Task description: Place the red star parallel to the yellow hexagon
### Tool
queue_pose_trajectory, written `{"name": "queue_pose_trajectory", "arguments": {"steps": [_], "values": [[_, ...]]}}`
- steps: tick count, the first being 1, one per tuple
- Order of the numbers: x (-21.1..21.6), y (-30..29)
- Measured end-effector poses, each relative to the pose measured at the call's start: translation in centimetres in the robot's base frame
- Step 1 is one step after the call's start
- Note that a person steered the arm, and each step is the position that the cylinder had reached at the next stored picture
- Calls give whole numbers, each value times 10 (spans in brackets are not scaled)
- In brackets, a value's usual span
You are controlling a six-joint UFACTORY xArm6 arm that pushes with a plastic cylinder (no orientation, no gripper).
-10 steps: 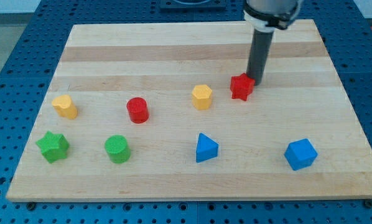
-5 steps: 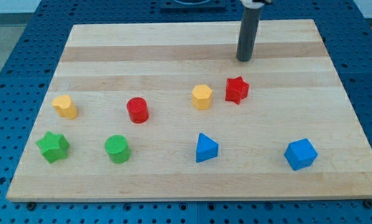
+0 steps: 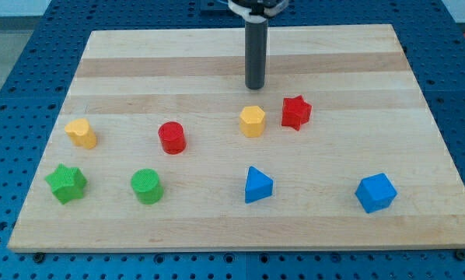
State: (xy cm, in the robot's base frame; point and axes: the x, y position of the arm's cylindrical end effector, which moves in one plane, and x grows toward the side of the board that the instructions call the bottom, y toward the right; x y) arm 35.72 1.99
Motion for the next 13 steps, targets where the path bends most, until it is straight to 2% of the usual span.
{"name": "queue_pose_trajectory", "arguments": {"steps": [3,5,8,9,11,13], "values": [[88,37],[119,55],[117,16],[94,22],[96,65],[98,74]]}}
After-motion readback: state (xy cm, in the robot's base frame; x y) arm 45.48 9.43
